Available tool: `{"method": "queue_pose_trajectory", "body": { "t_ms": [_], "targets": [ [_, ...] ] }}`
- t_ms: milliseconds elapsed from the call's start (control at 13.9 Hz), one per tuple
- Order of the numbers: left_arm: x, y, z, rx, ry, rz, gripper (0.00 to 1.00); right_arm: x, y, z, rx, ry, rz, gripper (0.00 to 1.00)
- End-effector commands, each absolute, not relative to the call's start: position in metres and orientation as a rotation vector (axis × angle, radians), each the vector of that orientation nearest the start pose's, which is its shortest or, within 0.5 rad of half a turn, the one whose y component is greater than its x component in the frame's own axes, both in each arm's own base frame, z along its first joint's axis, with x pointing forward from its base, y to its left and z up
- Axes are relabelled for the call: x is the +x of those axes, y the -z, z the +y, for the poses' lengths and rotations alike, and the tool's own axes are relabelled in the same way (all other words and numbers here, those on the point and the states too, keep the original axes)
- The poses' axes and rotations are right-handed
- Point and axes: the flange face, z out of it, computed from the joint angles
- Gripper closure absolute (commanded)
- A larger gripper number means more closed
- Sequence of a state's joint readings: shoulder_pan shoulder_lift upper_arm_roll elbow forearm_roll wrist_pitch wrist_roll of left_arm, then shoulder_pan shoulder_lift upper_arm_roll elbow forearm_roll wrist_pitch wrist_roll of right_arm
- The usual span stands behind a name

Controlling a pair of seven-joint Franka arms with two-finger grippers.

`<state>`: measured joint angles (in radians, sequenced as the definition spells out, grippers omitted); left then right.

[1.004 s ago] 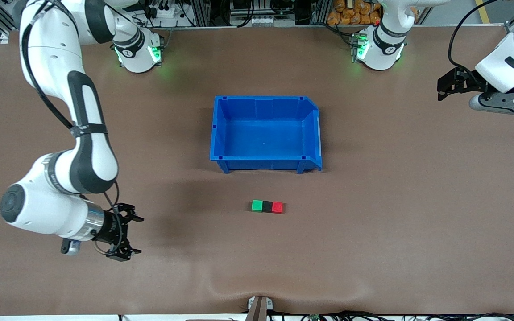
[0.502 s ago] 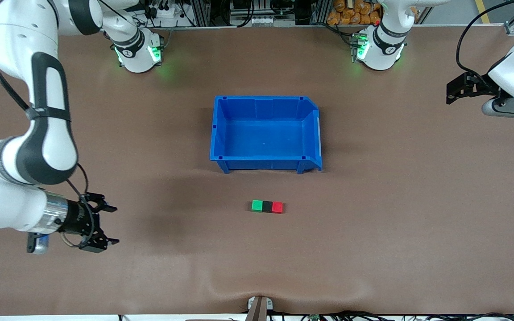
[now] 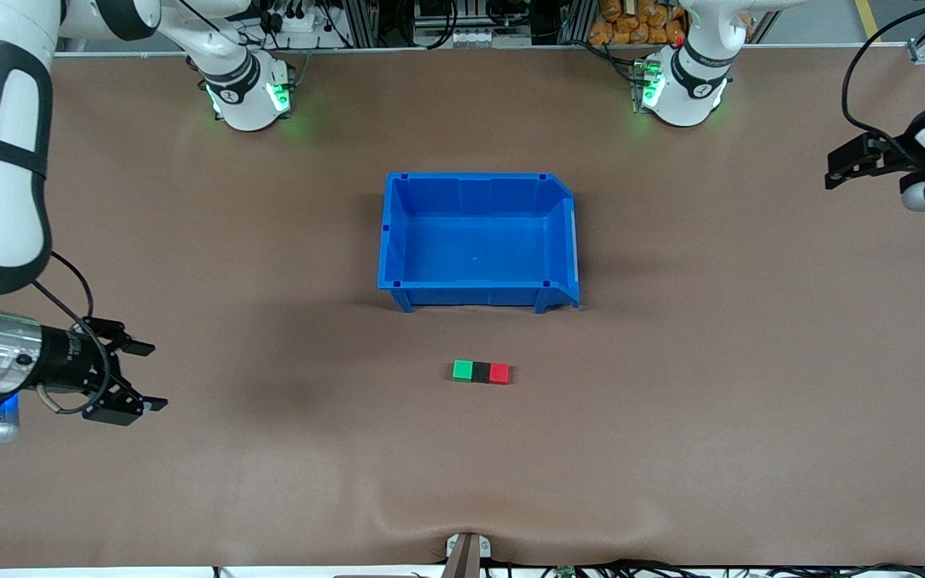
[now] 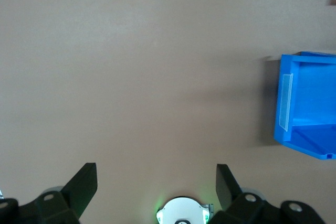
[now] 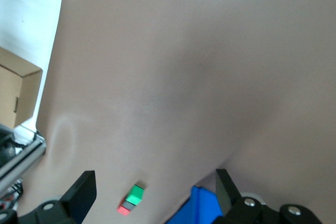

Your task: Attach green and red cubes to black cube

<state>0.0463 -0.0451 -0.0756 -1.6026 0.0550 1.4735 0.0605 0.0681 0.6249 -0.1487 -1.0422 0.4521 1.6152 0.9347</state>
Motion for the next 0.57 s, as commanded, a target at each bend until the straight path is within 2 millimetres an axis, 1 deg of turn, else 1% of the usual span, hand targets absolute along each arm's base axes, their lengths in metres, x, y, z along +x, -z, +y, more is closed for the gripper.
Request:
{"method": "queue_pose_trajectory", "body": {
  "t_ms": [0, 143, 215, 287, 358, 502],
  "targets": [
    [0.525, -0.632, -0.010, -3.092, -0.159, 0.161, 0.00, 0.711, -0.510, 0.004, -2.527, -0.271, 1.249, 0.00],
    [0.525, -0.633, -0.012, -3.092, -0.159, 0.165, 0.00, 0.702, -0.523, -0.001, -2.584, -0.262, 1.202, 0.00],
    [0.524, -0.633, -0.015, -3.091, -0.159, 0.175, 0.00, 0.699, -0.527, -0.012, -2.596, -0.267, 1.175, 0.00],
    [0.524, -0.633, -0.017, -3.090, -0.156, 0.179, 0.00, 0.693, -0.535, -0.016, -2.622, -0.271, 1.105, 0.00],
    [0.525, -0.634, -0.019, -3.090, -0.154, 0.184, 0.00, 0.688, -0.541, -0.018, -2.658, -0.268, 1.051, 0.00],
    [0.525, -0.634, -0.018, -3.090, -0.151, 0.182, 0.00, 0.674, -0.562, -0.019, -2.740, -0.245, 1.003, 0.00]
  ]
}}
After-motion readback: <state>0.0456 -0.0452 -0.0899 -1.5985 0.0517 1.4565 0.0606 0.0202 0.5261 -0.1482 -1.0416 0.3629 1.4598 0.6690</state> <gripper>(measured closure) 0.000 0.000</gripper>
